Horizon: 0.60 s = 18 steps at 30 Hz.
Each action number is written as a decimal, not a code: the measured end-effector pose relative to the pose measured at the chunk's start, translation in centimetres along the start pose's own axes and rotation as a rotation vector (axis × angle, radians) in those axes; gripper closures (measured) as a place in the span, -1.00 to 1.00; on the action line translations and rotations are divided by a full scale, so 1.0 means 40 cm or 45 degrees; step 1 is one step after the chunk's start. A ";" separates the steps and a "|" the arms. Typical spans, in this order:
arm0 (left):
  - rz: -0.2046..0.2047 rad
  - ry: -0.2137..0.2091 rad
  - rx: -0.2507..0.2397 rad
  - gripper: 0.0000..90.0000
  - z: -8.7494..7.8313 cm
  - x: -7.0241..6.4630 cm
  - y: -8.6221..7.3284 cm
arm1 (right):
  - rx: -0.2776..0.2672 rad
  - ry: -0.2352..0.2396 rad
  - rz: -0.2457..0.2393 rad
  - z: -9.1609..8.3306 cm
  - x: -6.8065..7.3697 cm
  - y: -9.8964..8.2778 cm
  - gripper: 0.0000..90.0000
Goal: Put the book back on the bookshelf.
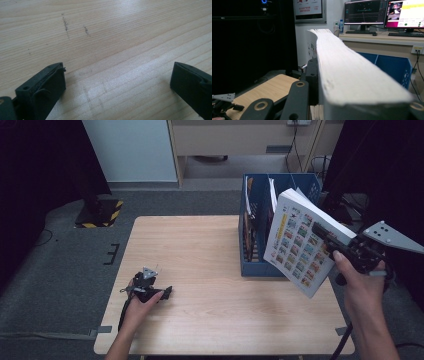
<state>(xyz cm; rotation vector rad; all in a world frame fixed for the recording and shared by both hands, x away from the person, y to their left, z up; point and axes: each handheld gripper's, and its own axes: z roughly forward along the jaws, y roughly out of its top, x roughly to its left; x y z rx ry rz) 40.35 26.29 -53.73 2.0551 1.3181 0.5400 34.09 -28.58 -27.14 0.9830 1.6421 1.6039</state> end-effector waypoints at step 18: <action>0.001 -0.001 -0.001 -1.00 0.001 -0.001 0.001 | 0.023 -0.172 -0.018 -0.008 -0.031 -0.002 0.64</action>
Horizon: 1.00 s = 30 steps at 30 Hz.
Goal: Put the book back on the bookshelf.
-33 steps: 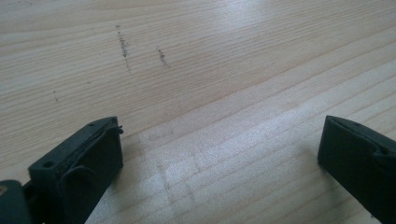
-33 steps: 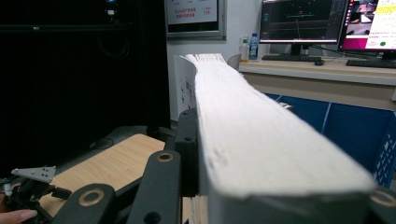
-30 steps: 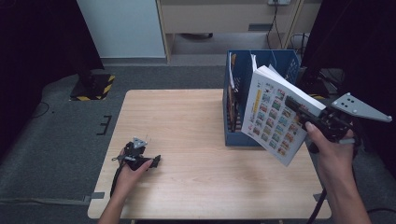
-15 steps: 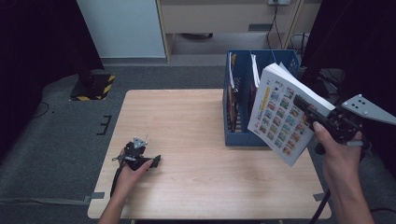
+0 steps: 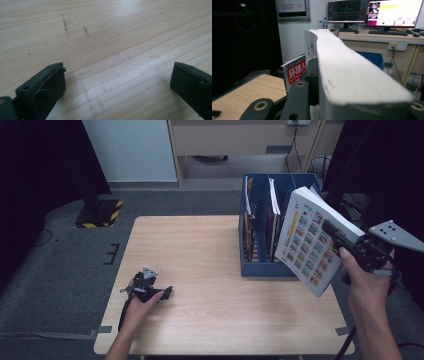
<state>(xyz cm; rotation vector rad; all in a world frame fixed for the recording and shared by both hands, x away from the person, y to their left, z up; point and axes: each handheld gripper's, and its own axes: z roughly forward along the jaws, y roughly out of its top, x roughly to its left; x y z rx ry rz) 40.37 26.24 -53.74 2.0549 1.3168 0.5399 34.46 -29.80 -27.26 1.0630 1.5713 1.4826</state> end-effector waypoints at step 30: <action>-0.001 0.000 0.000 -1.00 0.000 0.000 0.000 | 0.003 -0.260 0.021 0.137 -0.063 0.017 0.64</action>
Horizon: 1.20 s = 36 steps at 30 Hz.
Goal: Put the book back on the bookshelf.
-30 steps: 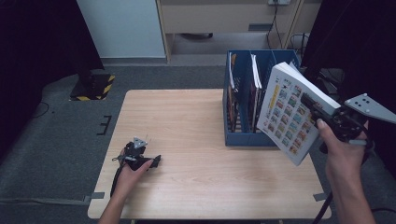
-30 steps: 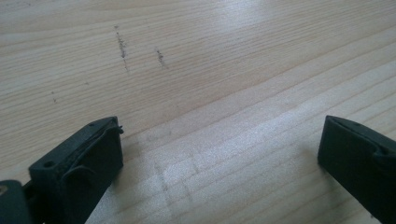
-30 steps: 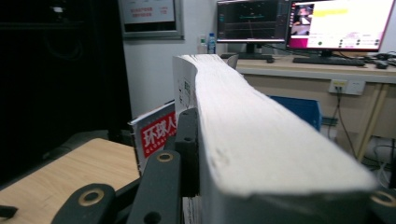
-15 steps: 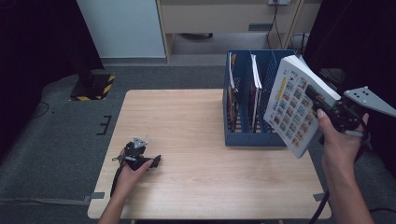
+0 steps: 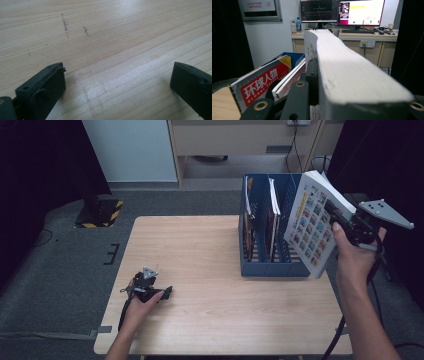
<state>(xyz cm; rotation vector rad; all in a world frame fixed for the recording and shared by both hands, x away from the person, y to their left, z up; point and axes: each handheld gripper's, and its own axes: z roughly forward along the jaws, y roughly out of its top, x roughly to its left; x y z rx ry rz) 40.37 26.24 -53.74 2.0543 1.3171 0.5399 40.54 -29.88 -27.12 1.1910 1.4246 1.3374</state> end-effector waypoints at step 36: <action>0.001 -0.004 -0.002 -1.00 0.002 -0.003 0.002 | 0.059 -0.080 0.100 0.117 -0.065 -0.014 0.64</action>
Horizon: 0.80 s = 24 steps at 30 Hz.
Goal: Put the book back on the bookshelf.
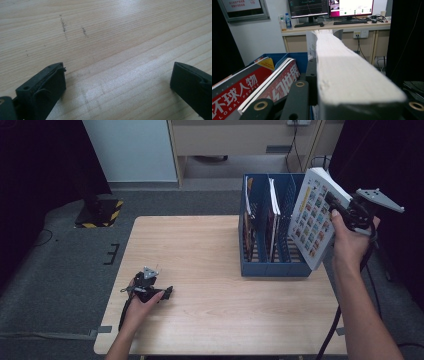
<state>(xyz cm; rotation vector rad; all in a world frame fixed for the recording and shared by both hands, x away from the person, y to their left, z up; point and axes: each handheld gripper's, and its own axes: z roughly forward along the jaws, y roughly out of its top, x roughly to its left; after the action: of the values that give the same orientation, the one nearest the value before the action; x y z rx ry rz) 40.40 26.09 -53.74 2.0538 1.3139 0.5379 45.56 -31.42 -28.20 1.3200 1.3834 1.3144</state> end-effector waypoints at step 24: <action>0.004 -0.002 0.003 -1.00 0.000 0.000 0.000 | 0.029 0.004 0.000 0.090 0.026 -0.004 0.63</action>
<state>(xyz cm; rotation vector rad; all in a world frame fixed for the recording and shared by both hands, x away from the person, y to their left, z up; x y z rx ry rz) 40.40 26.09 -53.74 2.0582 1.3107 0.5362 48.90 -29.83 -28.77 1.3331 1.4044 1.3051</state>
